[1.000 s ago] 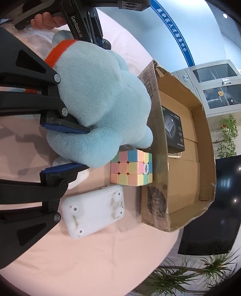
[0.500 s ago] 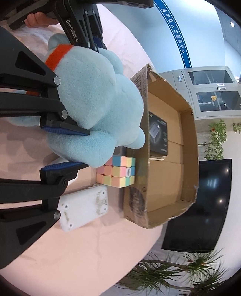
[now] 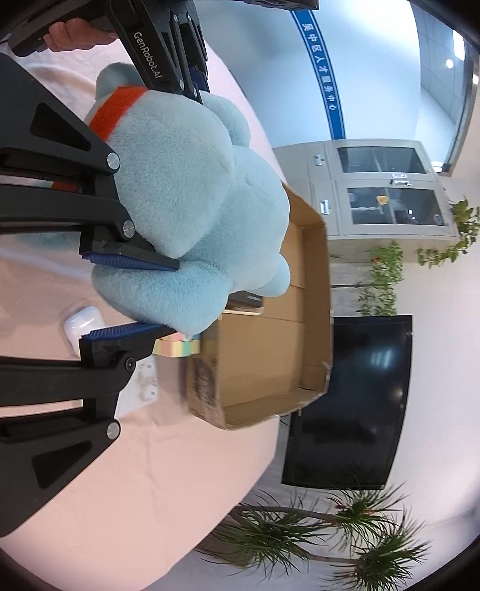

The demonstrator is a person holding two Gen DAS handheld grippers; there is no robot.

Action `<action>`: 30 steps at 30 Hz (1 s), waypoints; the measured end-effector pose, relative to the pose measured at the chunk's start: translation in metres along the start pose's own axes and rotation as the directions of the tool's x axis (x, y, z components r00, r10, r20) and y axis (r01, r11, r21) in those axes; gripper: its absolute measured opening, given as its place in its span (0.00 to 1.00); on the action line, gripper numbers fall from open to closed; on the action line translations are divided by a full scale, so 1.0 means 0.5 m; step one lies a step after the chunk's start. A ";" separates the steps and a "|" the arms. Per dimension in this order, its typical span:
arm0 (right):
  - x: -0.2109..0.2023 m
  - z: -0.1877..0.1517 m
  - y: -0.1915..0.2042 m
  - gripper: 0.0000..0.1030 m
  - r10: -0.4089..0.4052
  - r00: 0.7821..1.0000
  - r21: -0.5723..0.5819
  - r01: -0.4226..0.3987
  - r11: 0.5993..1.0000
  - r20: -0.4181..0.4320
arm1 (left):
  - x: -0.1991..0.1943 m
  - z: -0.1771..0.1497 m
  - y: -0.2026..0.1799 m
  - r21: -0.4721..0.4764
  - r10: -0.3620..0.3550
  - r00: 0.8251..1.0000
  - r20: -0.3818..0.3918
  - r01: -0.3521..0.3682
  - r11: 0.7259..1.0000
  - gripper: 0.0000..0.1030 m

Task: Organize objects
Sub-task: 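Carry the plush toy over the cardboard box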

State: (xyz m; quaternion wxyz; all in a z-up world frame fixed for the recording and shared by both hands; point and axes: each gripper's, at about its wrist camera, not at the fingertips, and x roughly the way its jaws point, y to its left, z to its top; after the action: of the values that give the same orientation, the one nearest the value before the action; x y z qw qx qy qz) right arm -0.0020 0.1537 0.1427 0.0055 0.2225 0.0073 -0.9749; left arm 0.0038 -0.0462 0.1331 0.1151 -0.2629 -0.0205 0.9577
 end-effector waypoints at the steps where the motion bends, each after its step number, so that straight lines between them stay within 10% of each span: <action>1: -0.002 0.007 0.000 0.23 -0.003 1.000 -0.001 0.003 1.000 0.008 | -0.003 0.007 -0.001 -0.001 -0.002 1.000 0.006 0.002 1.000 0.22; 30: 0.160 0.249 -0.046 0.23 -0.013 0.988 -0.006 0.014 1.000 0.153 | 0.186 0.316 0.047 -0.017 -0.019 0.996 0.089 0.021 1.000 0.20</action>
State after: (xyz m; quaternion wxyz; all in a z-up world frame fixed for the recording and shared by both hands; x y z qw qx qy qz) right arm -0.1285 0.1740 0.2202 0.0002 0.1472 0.0116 -0.9890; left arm -0.1592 -0.0442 0.2205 0.1211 -0.2207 -0.0370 0.9671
